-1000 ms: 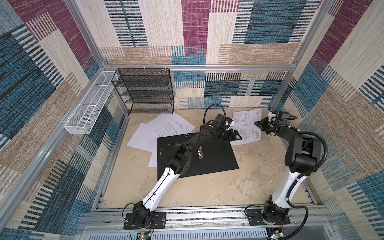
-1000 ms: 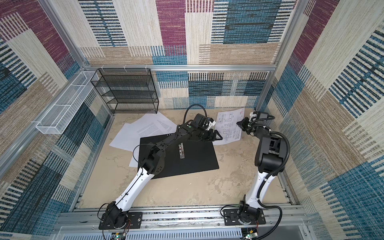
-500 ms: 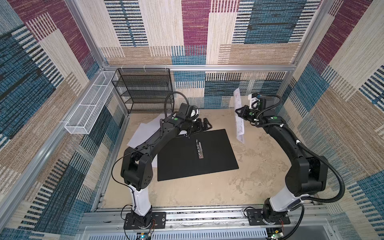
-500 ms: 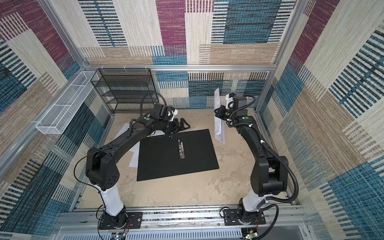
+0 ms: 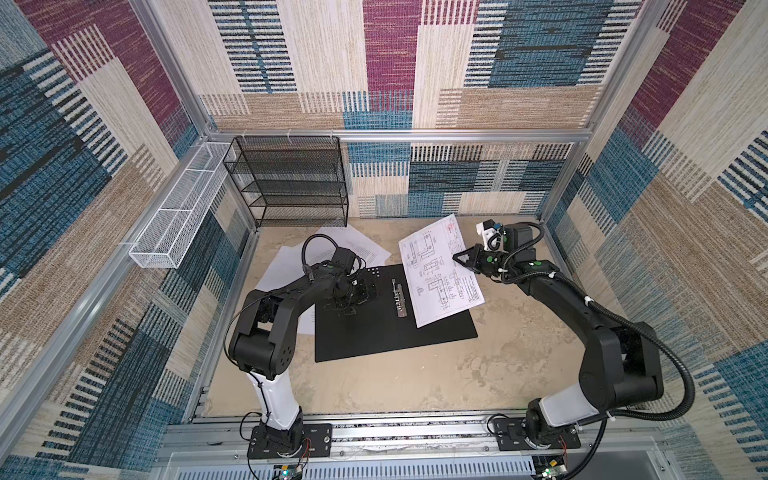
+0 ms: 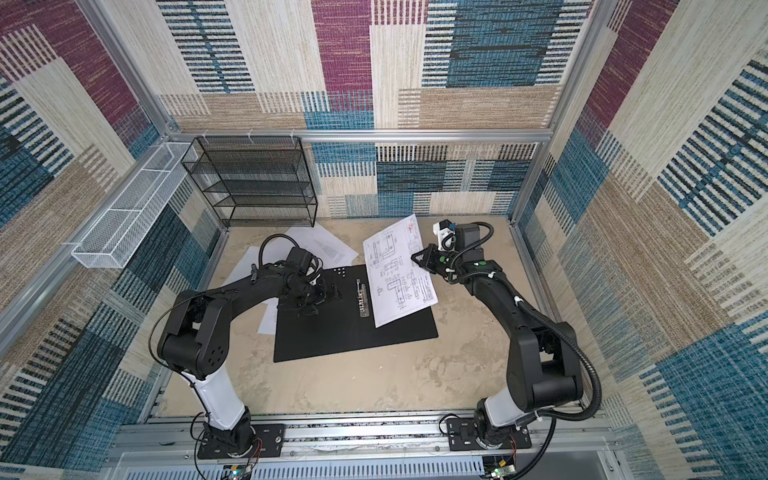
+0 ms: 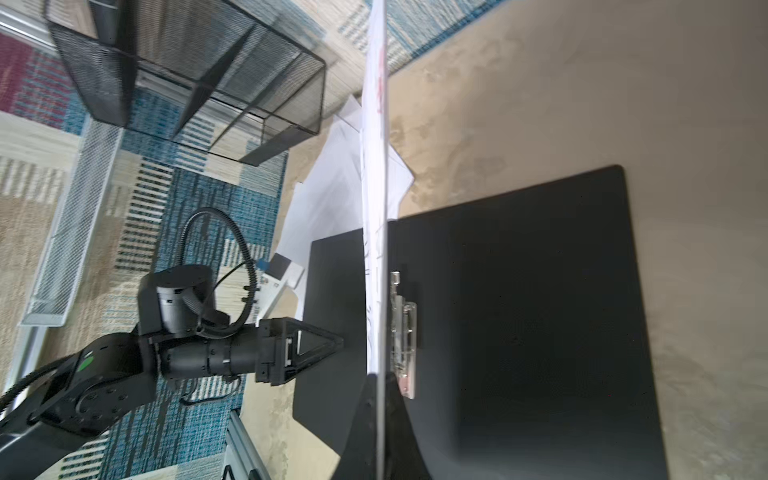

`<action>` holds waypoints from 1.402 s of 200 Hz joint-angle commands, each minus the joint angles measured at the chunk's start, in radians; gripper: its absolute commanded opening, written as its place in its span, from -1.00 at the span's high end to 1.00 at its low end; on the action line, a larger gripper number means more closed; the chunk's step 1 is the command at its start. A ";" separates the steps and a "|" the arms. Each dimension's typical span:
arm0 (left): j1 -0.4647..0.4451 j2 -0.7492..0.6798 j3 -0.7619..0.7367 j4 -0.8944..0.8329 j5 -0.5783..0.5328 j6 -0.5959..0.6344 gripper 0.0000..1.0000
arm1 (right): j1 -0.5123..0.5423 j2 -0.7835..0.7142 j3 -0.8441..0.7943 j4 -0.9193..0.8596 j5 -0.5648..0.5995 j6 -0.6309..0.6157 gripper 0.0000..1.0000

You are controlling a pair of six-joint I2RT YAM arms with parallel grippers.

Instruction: Put the files into the folder

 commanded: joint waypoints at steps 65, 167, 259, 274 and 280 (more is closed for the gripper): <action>0.021 0.025 -0.034 0.027 -0.006 -0.017 -1.00 | 0.002 0.227 -0.191 0.223 0.064 -0.092 1.00; 0.025 0.037 -0.036 0.028 -0.003 -0.019 -1.00 | -0.025 0.277 -0.149 0.215 0.119 -0.101 1.00; 0.025 0.056 -0.041 0.032 -0.003 -0.019 -1.00 | 0.006 0.371 -0.143 0.262 0.045 -0.080 1.00; 0.025 0.057 -0.041 0.030 0.000 -0.017 -1.00 | 0.016 0.375 -0.139 0.268 0.044 -0.072 1.00; 0.025 0.056 -0.040 0.030 0.000 -0.016 -1.00 | 0.019 0.377 -0.132 0.268 0.046 -0.070 1.00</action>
